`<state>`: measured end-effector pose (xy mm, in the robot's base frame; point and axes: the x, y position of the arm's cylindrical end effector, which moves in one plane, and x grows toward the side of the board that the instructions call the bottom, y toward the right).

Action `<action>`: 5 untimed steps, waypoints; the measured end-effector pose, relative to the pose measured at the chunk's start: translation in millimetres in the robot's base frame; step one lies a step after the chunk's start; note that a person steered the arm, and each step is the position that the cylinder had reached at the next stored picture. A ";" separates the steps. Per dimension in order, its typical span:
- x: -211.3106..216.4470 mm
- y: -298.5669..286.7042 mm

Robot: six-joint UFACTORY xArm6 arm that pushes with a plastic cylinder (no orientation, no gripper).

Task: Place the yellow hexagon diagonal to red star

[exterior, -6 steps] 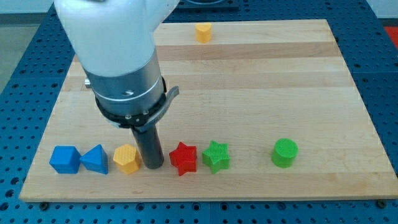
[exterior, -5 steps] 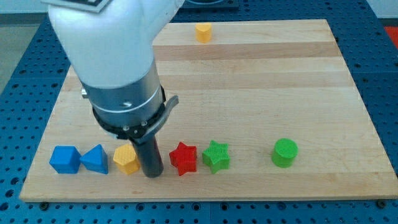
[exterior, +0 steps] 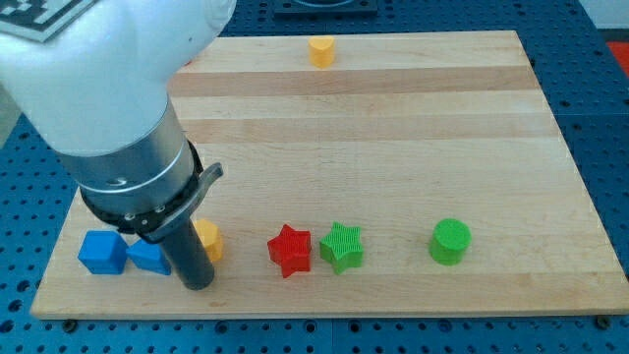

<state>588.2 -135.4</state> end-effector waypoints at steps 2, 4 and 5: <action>-36.9 0.0; -89.7 -0.5; -113.6 -0.8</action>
